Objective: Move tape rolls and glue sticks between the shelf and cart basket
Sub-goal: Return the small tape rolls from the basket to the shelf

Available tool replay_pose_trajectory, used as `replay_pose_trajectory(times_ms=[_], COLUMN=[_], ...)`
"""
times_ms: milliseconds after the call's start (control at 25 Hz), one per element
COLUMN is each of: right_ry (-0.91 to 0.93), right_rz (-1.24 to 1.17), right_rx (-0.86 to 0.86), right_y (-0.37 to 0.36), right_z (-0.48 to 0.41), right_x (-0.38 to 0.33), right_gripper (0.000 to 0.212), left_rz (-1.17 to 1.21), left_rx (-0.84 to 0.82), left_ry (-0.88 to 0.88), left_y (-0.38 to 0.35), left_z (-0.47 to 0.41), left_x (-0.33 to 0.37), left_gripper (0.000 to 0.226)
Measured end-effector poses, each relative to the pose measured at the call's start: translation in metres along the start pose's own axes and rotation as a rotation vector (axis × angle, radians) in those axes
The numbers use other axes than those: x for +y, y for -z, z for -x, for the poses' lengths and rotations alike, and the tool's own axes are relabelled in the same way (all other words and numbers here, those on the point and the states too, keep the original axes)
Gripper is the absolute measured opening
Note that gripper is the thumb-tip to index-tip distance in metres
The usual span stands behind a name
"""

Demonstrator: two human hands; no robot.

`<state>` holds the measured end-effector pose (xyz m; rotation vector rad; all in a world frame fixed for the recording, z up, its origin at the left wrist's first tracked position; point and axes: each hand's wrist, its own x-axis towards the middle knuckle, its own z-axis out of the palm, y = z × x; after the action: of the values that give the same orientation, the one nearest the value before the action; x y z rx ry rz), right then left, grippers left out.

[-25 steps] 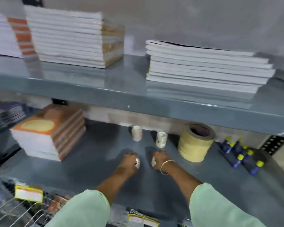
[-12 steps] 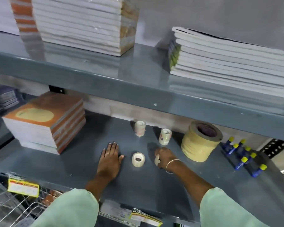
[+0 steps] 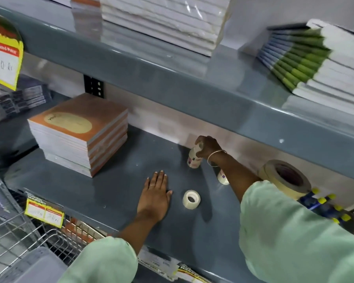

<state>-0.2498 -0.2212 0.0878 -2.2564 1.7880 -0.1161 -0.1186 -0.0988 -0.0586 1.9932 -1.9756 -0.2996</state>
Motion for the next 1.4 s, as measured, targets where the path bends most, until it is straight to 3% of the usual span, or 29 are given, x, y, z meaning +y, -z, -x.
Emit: replay_pose_trajectory(times_ms=[400, 680, 800, 920, 960, 1040, 1160, 1240, 1400], right_ry=[0.006, -0.033, 0.017, 0.192, 0.235, 0.239, 0.158, 0.150, 0.164], right_rz=[0.078, 0.136, 0.112, 0.007, -0.015, -0.012, 0.076, 0.114, 0.066], right_rx=[-0.017, -0.132, 0.047, 0.382, 0.370, 0.139, -0.198, -0.242, -0.167], right_y=[-0.021, -0.027, -0.025, -0.035, -0.043, -0.063, -0.084, -0.090, -0.080], right_z=[-0.035, -0.042, -0.023, 0.026, 0.045, 0.078, 0.100, 0.103, 0.100], right_x=[0.006, 0.011, 0.003, -0.008, -0.009, -0.005, 0.010, 0.016, 0.026], right_gripper=[0.048, 0.077, 0.082, 0.059, 0.050, 0.044, 0.061, 0.064, 0.050], left_rz=[-0.035, -0.049, -0.044, -0.043, -0.045, -0.051, -0.064, -0.056, -0.048], left_rx=[-0.037, -0.043, -0.039, -0.033, -0.032, -0.035, -0.029, -0.023, -0.023], left_ry=[0.001, 0.004, 0.000, -0.004, -0.002, -0.003, -0.005, -0.007, 0.004], left_y=[0.002, 0.001, 0.000, -0.001, -0.002, -0.003, -0.003, -0.002, -0.001], left_z=[-0.001, -0.002, -0.002, -0.002, -0.002, -0.002, -0.002, -0.001, -0.001], left_x=[0.000, 0.000, -0.001, -0.001, 0.000, 0.000, 0.001, 0.001, 0.002], left_gripper=[0.056, 0.057, 0.057, 0.057, 0.057, 0.057, 0.065, 0.073, 0.063])
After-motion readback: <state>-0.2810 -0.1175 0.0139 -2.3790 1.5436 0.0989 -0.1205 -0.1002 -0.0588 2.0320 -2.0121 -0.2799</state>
